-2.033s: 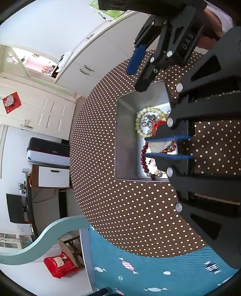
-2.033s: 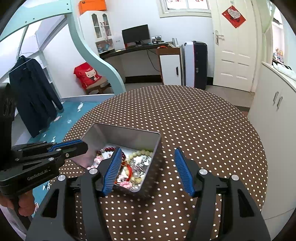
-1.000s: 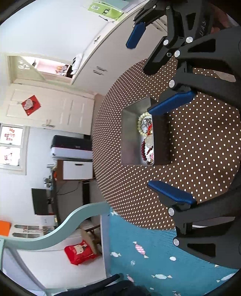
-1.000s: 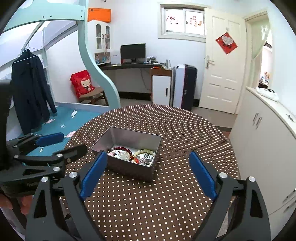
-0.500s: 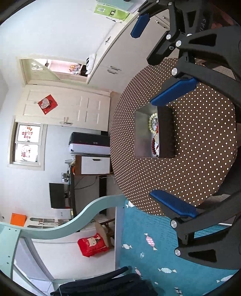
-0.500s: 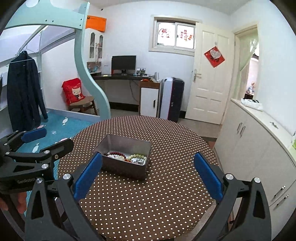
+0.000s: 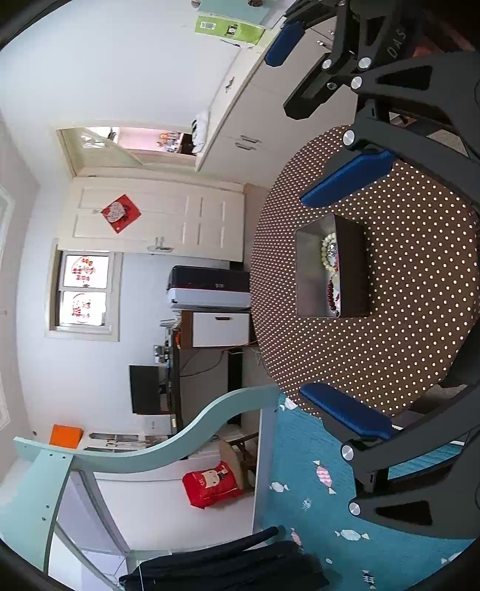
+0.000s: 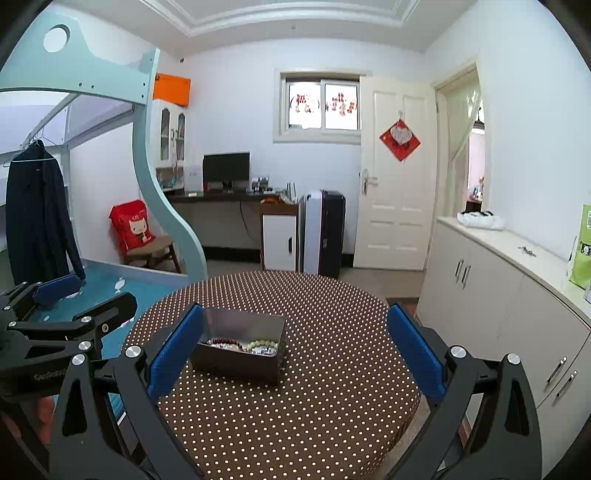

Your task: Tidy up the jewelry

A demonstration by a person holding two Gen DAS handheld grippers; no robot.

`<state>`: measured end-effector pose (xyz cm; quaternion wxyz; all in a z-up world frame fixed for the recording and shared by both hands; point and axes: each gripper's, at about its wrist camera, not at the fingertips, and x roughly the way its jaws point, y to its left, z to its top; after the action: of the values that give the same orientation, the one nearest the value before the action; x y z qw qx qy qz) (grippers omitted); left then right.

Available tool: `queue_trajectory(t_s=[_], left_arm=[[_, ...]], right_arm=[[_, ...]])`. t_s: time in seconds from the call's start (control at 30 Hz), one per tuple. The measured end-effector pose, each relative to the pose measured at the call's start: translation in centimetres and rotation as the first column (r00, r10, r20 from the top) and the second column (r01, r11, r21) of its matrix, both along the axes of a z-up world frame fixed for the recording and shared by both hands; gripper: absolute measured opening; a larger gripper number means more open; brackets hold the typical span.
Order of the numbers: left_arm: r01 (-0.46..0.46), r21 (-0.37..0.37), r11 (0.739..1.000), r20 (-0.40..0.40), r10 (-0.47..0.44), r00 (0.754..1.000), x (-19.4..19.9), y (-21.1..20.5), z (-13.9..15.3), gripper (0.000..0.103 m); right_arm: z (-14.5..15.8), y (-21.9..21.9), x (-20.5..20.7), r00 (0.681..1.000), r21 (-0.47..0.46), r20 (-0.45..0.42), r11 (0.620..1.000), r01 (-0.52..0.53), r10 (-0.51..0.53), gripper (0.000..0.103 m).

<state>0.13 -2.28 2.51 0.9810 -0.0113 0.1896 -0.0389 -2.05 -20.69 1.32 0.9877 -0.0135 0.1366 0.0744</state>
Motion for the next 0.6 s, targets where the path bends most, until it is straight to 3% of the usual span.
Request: queue_trajectory(t_s=[0.13, 0.23, 0.6], left_arm=[[-0.009, -0.018, 1.0, 0.05, 0.009, 0.999, -0.7, 0.1, -0.5, 0.096], [-0.012, -0.008, 1.0, 0.039, 0.013, 0.999, -0.8, -0.2, -1.4, 0.096], [0.0, -0.015, 1.0, 0.008, 0.0, 1.0, -1.1, 0.1, -3.4, 0.096]], right_arm=[[-0.8, -0.4, -0.7, 0.999, 0.036, 0.055, 0.999, -0.004, 0.002, 0.096], [-1.5, -0.7, -1.3, 0.997, 0.075, 0.079, 0.997, -0.006, 0.0, 0.096], [-3.3, -0.7, -1.6, 0.997, 0.036, 0.078, 0.999, 0.028, -0.03, 0.096]])
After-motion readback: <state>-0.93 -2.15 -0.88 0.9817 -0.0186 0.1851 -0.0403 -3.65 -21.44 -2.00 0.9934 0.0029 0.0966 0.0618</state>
